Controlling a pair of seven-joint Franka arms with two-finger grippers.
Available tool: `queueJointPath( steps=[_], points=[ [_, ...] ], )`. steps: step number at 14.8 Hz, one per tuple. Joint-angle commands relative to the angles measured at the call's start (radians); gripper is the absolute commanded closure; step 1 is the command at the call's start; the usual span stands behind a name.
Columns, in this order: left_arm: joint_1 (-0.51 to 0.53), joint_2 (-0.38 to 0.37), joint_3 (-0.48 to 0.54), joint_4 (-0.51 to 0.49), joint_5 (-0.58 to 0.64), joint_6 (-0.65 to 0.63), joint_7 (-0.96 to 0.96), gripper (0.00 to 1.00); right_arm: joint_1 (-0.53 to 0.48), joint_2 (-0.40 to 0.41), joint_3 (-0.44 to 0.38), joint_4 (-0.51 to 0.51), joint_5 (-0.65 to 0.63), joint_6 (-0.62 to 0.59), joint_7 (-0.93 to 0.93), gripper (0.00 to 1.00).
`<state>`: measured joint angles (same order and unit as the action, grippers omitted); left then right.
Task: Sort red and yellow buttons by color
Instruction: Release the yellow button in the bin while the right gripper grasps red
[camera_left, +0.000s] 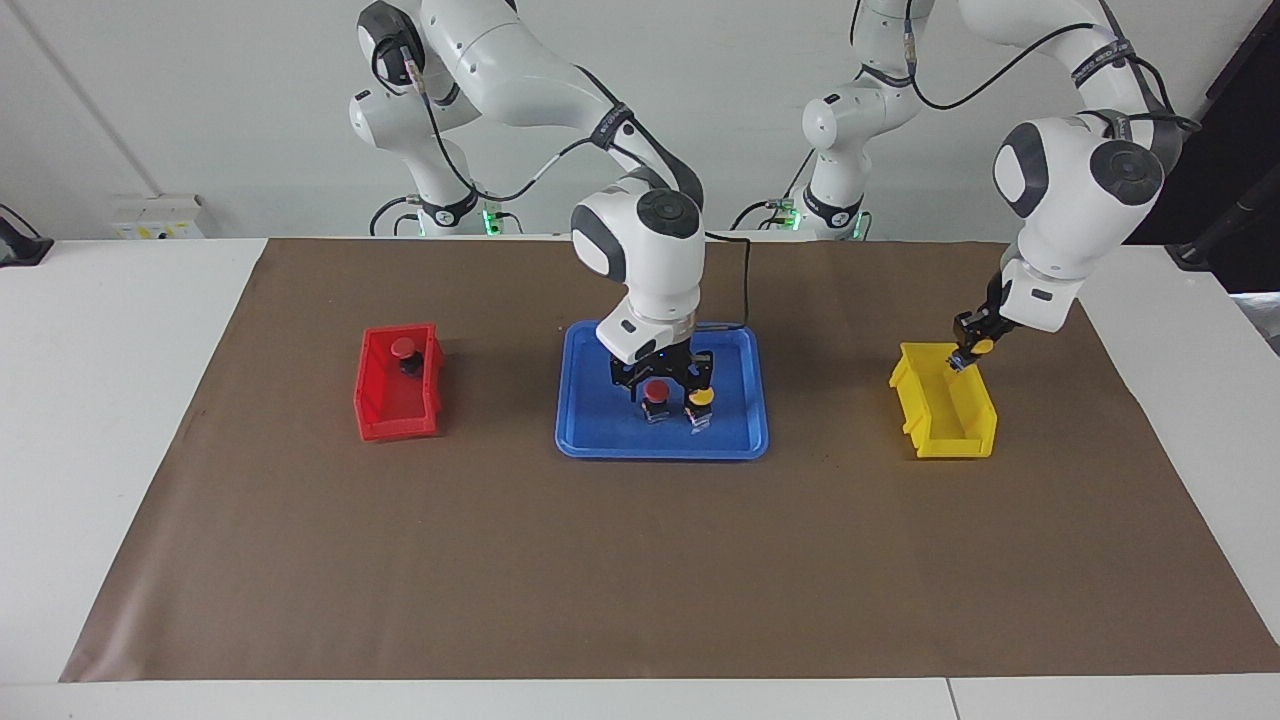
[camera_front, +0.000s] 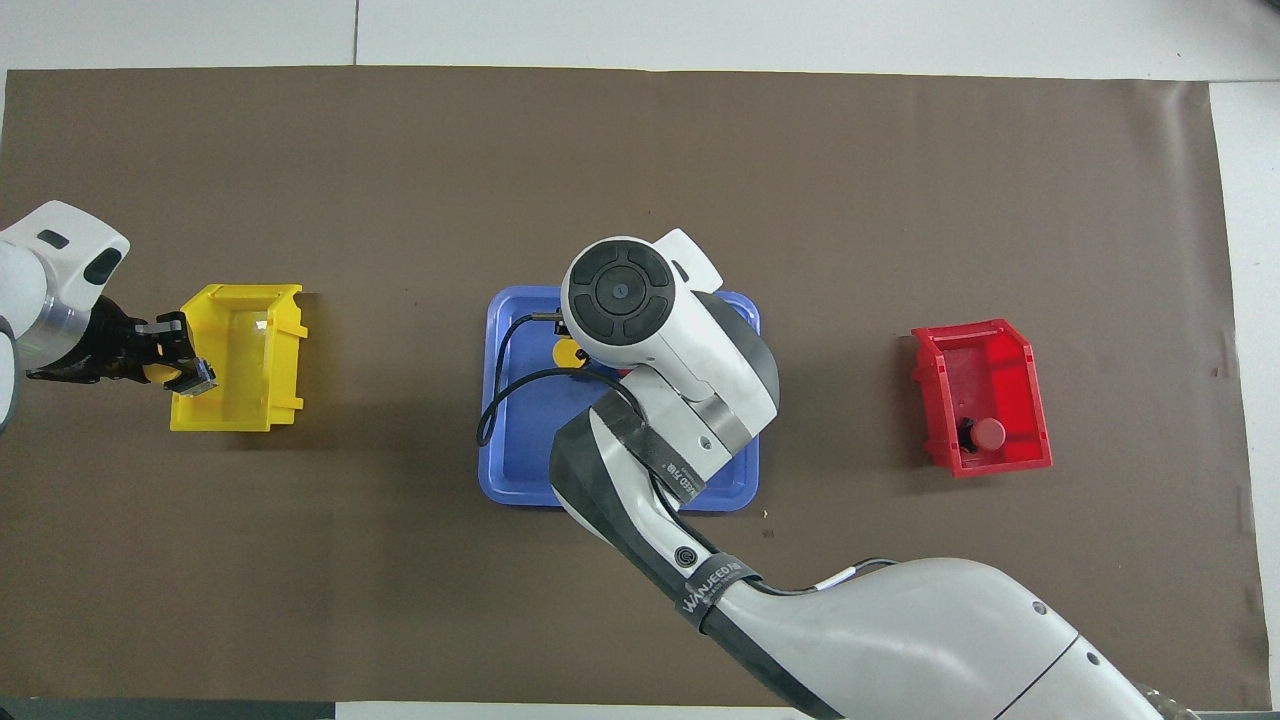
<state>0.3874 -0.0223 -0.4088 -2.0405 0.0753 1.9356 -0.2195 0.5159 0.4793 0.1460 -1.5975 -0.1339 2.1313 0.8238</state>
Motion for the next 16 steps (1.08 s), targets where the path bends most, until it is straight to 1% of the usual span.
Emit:
queueJointPath(
  steps=[1, 3, 5, 7, 9, 10, 13, 16],
  points=[
    [0.004, -0.019, -0.001, -0.082, -0.026, 0.107, 0.032, 0.99, -0.007, -0.041, 0.004, -0.065, -0.021, 0.027, 0.015, 0.18],
    [0.002, -0.001, -0.001, -0.084, -0.044, 0.137, 0.031, 0.99, -0.007, -0.041, 0.006, -0.067, -0.021, 0.029, 0.014, 0.20],
    [-0.017, 0.027, -0.001, -0.086, -0.046, 0.160, 0.060, 0.99, -0.008, -0.041, 0.006, -0.073, -0.021, 0.032, 0.012, 0.25],
    [-0.022, 0.047, -0.001, -0.090, -0.046, 0.183, 0.205, 0.99, -0.007, -0.050, 0.006, -0.099, -0.021, 0.054, 0.012, 0.26],
    [-0.019, 0.045, 0.002, -0.102, -0.048, 0.181, 0.332, 0.99, -0.007, -0.054, 0.006, -0.111, -0.021, 0.064, 0.012, 0.26],
    [-0.015, 0.045, 0.002, -0.104, -0.048, 0.181, 0.359, 0.99, -0.007, -0.054, 0.006, -0.111, -0.021, 0.064, 0.012, 0.27],
    [-0.008, 0.042, 0.002, -0.119, -0.048, 0.186, 0.370, 0.99, -0.007, -0.054, 0.009, -0.111, -0.021, 0.064, 0.012, 0.29],
    [-0.004, 0.044, 0.002, -0.151, -0.048, 0.212, 0.370, 0.99, -0.002, -0.054, 0.012, -0.110, -0.019, 0.064, 0.015, 0.37]
  ],
)
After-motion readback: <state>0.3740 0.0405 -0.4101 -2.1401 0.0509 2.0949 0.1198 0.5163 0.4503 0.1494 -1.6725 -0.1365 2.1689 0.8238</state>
